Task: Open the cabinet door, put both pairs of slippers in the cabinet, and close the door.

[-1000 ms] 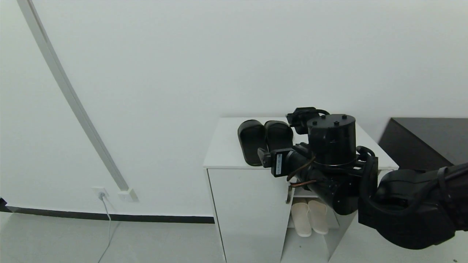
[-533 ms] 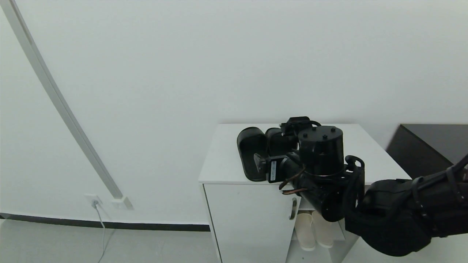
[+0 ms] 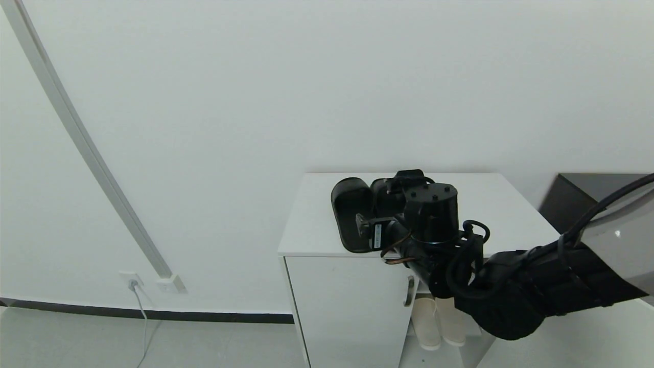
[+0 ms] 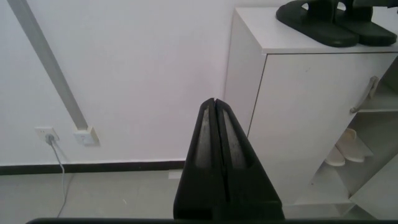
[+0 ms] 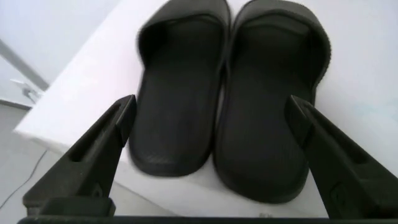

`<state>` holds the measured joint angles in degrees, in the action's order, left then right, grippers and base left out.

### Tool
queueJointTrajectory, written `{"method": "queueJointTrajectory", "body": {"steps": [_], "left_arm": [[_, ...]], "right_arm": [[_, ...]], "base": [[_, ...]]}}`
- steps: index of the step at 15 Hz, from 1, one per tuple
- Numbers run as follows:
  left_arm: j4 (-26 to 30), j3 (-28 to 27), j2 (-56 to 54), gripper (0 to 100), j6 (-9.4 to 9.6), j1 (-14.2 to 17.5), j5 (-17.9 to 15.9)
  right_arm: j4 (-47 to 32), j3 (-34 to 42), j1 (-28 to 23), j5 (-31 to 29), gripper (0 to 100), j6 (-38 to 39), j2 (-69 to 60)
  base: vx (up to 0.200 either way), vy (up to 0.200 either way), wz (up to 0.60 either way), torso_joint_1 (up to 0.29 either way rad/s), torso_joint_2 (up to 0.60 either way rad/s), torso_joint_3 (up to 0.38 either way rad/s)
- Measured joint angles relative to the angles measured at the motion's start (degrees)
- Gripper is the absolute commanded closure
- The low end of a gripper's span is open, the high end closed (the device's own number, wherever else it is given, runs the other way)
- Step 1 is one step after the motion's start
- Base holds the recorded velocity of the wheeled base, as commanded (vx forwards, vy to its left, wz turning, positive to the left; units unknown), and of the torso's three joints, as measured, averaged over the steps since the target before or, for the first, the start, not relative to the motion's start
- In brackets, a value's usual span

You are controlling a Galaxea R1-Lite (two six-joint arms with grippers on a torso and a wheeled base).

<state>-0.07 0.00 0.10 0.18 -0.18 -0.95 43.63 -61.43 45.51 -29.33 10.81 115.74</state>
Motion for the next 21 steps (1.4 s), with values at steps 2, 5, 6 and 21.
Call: {"method": "queueJointTrajectory", "body": {"steps": [2,5,6,21], "left_arm": [[0.0,0.0,0.0,100,0.0,0.0,0.0],[0.0,0.0,0.0,100,-0.07,0.0,0.1],[0.0,0.0,0.0,100,-0.07,0.0,0.1],[0.0,0.0,0.0,100,-0.51,0.0,1.1]], "right_arm": [[-0.2,-2.6,-0.6,0.0,0,0.0,1.9],[-0.3,-7.3,-2.2,0.2,0,-2.3,5.4],[-0.3,-8.4,-2.6,0.2,0,-2.5,6.4],[-10.6,-30.1,-6.2,0.3,100,-2.7,19.7]], "base": [[0.0,0.0,0.0,0.0,0.0,0.0],[0.0,0.0,0.0,0.0,0.0,0.0],[0.0,0.0,0.0,0.0,0.0,0.0],[0.0,0.0,0.0,0.0,0.0,0.0]]}}
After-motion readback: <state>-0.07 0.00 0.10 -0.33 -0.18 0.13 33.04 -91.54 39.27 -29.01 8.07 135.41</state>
